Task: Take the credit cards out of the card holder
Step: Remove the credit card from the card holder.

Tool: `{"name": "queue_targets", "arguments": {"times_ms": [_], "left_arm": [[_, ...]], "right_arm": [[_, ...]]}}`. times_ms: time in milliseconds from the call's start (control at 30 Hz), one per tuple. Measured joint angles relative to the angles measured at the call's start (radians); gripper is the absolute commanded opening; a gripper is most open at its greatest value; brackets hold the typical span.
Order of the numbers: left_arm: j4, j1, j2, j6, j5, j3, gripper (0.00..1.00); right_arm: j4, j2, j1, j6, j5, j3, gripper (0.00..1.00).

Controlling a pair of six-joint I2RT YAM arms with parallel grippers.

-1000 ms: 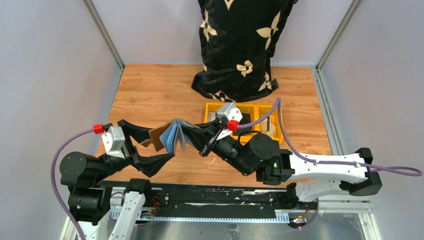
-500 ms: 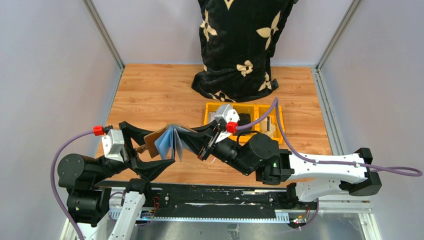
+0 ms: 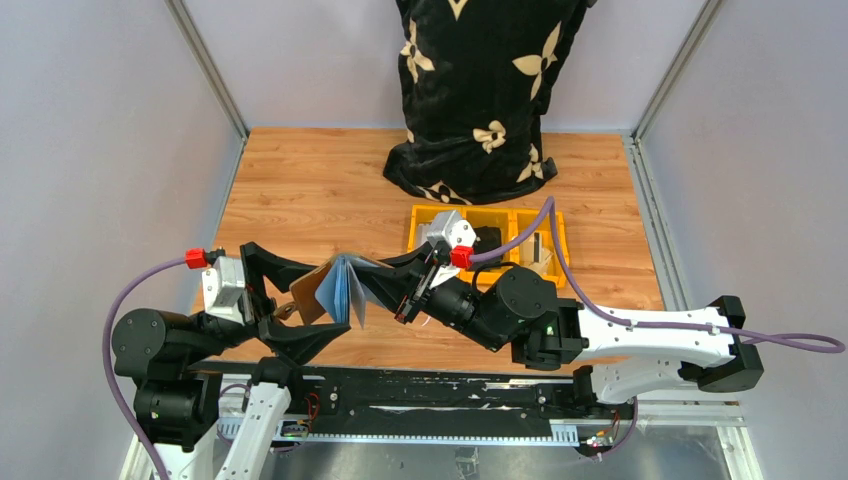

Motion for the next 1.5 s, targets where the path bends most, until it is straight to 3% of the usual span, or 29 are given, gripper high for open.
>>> {"name": "queue_targets", "arguments": {"times_ms": [733, 1167, 1500], "left_arm": [[0.072, 0.000, 0.011, -0.077, 0.012, -0.001, 0.95], [0.304, -0.001, 0.012, -0.344, 0.045, -0.099, 0.96], [0.296, -0.001, 0.012, -0.340, 0.051, -0.090, 0.94]], "right_arm": [[0.000, -0.056, 0.000, 0.000, -0.018, -0.040, 0.00], [-0.008, -0.009, -0.005, 0.000, -0.076, -0.010, 0.00], [-0.021, -0.008, -0.005, 0.001, -0.095, -0.009, 0.00]]}}
